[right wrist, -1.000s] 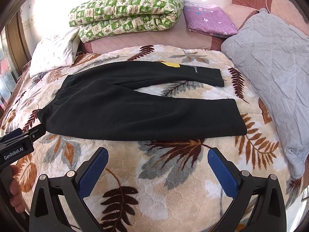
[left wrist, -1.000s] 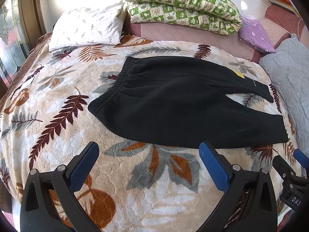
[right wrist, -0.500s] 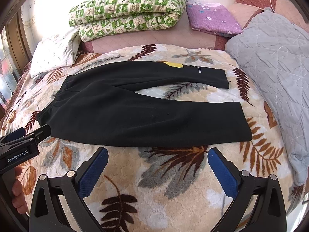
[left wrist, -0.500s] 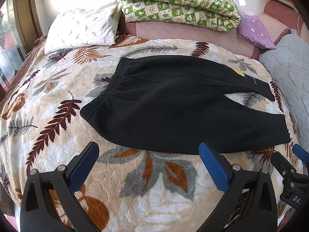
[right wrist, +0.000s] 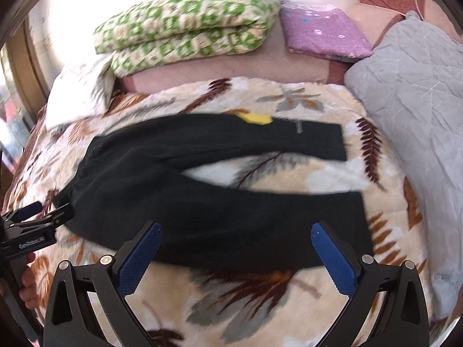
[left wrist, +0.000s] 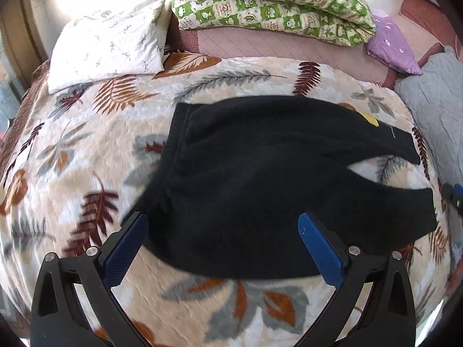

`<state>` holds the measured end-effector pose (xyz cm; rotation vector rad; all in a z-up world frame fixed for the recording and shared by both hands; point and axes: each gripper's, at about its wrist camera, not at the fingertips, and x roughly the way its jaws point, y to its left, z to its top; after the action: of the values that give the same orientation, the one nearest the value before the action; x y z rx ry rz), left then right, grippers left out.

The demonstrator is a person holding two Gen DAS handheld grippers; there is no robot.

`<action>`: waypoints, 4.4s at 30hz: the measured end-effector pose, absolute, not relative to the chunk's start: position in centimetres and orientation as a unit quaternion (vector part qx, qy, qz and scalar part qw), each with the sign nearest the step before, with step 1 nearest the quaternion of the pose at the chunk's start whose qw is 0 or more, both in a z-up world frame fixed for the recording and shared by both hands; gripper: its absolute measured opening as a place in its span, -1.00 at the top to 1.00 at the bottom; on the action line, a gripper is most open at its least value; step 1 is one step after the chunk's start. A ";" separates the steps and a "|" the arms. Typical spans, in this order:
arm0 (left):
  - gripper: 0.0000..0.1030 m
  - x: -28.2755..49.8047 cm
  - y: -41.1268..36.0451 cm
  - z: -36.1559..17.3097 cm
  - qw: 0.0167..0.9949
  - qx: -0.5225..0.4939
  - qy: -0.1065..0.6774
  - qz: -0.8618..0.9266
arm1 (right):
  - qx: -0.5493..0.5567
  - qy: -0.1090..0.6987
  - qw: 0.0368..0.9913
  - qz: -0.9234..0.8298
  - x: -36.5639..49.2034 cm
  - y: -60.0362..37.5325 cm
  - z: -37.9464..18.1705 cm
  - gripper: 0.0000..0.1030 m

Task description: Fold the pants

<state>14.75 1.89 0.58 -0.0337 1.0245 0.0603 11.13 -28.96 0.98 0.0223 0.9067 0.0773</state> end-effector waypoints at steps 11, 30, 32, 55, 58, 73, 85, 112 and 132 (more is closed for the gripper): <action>-1.00 27.8 9.7 -1.5 0.813 -0.075 0.577 0.031 | 0.130 0.493 0.860 -0.014 27.0 -43.6 -0.3 -0.98; -0.61 34.1 9.8 -6.4 0.752 -0.160 0.636 -0.057 | 0.144 0.556 0.819 0.013 34.5 -44.0 -7.0 -0.71; -0.61 34.4 9.8 -6.2 0.750 -0.159 0.639 -0.065 | 0.146 0.562 0.814 0.021 34.9 -44.1 -7.2 -0.62; 0.88 32.7 9.1 -2.1 0.795 -0.128 0.590 -0.050 | 0.152 0.541 0.826 0.039 34.7 -44.9 -4.7 0.66; 0.88 31.1 9.0 -0.6 0.813 -0.120 0.568 -0.047 | 0.132 0.527 0.838 0.042 33.7 -44.5 -3.3 0.66; 0.87 20.9 8.9 3.4 0.857 -0.144 0.495 -0.026 | 0.039 0.460 0.885 0.059 24.6 -43.5 1.8 0.66; 0.87 12.3 9.3 -1.5 0.828 -0.164 0.534 -0.043 | 0.003 0.451 0.889 0.078 14.2 -42.6 -1.0 0.65; 0.30 12.6 11.4 -1.6 0.783 -0.176 0.593 -0.058 | 0.264 0.470 0.841 0.033 5.6 -48.1 0.4 -0.06; 0.88 16.7 9.4 -4.0 0.761 -0.232 0.589 -0.138 | 0.248 0.529 0.811 0.043 14.8 -45.5 -3.9 0.80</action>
<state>16.72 9.36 -4.03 -0.5054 1.2818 -0.3013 14.75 -45.52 -3.91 0.5304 1.1295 0.0910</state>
